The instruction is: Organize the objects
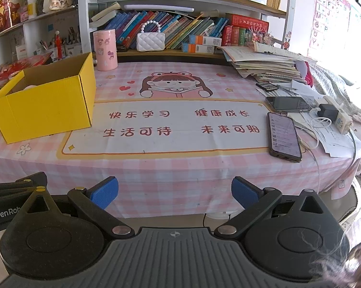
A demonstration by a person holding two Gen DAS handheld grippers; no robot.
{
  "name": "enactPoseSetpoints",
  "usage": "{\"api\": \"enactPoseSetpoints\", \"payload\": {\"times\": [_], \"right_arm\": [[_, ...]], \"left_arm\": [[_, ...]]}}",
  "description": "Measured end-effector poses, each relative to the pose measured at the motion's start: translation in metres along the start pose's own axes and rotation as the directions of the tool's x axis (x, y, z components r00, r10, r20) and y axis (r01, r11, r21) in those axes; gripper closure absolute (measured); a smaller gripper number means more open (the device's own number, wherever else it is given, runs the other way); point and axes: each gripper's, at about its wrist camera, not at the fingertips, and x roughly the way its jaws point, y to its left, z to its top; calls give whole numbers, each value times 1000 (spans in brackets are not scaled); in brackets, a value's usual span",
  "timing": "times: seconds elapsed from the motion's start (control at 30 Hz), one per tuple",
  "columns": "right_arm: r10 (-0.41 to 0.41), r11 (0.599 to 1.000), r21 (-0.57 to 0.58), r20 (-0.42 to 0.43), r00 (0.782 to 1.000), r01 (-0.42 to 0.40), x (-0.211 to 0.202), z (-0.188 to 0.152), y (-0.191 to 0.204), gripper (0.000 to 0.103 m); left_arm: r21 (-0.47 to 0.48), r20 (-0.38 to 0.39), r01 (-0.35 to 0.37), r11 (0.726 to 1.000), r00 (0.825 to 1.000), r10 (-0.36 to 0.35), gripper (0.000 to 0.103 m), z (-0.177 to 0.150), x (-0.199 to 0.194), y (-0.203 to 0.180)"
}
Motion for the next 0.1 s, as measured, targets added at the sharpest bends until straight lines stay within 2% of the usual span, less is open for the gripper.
{"api": "enactPoseSetpoints", "payload": {"times": [0.1], "right_arm": [[6,1000,-3,-3,1000,-6,3,1,-2,2]], "left_arm": [[-3,-7,2,1000,1000,-2,11,1,3,-1]]}}
